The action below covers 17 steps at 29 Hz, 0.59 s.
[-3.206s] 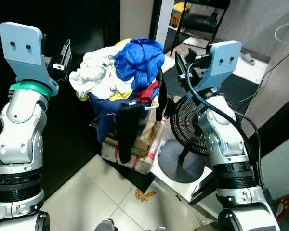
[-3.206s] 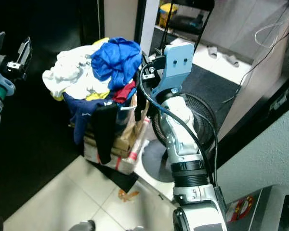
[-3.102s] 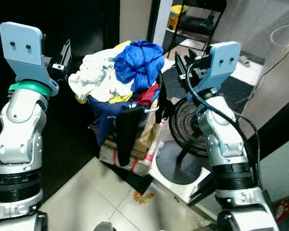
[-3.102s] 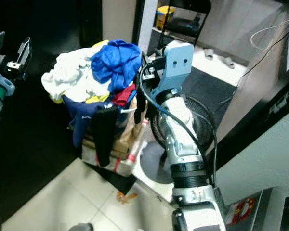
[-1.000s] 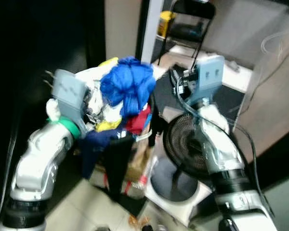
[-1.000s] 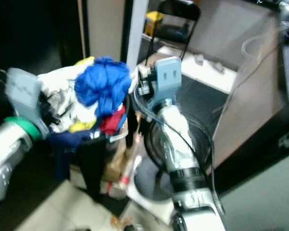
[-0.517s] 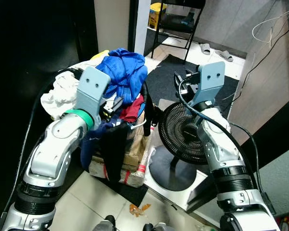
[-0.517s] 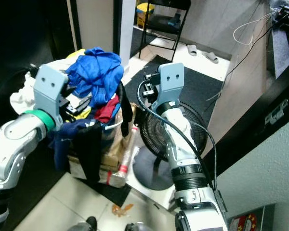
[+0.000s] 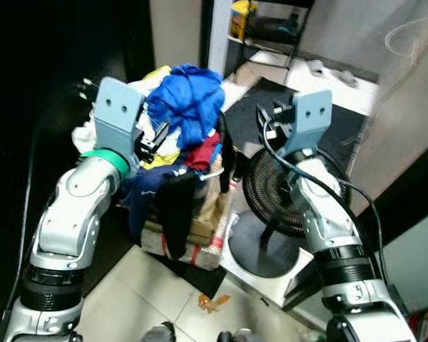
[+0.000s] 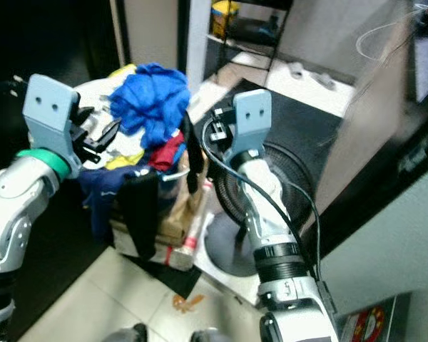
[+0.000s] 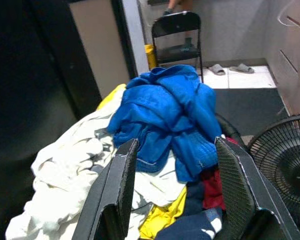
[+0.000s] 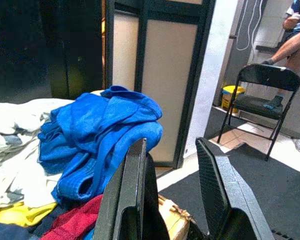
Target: Clothes washing
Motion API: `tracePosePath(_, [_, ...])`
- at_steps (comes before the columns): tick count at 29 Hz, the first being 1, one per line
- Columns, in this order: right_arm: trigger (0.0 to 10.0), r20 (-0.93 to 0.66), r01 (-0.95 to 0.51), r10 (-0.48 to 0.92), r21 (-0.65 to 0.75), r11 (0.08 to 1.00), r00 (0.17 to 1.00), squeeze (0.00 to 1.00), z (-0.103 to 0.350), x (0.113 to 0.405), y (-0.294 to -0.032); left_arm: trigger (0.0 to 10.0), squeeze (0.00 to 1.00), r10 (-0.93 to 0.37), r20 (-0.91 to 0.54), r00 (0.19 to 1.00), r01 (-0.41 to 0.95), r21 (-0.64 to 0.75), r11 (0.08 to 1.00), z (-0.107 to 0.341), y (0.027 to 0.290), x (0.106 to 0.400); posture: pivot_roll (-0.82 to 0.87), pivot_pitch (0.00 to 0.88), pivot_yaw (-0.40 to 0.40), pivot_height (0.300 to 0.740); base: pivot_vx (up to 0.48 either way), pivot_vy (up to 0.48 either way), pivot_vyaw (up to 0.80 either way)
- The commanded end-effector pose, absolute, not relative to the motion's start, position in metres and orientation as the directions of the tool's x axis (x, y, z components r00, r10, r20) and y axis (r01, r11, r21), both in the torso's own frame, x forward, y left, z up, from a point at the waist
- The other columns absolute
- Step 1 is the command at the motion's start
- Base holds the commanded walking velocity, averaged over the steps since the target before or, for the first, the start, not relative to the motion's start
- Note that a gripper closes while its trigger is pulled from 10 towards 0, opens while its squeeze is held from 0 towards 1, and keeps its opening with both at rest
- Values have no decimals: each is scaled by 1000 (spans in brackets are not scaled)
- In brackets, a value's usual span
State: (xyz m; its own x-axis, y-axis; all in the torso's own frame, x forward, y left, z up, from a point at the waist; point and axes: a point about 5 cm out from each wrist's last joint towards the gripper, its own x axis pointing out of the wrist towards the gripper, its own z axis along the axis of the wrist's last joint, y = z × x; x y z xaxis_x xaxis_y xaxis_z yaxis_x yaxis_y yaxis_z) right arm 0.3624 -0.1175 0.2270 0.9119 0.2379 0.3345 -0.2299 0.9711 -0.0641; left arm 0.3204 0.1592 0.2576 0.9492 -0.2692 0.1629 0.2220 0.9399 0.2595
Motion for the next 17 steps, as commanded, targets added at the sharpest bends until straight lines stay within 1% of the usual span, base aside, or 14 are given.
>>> tracePosePath(1, [10000,334,-224,233,-66,972,913,0,226,363,-120,10000,0,-238,171,956,188,263,946,257,162,324,79,62,-49,740,472,0,0])
tracePosePath(17, [10000,338,-226,237,-71,972,911,0,226,363,-120,10000,0,-224,192,955,173,253,952,258,163,326,78,58,-51,740,472,0,0])
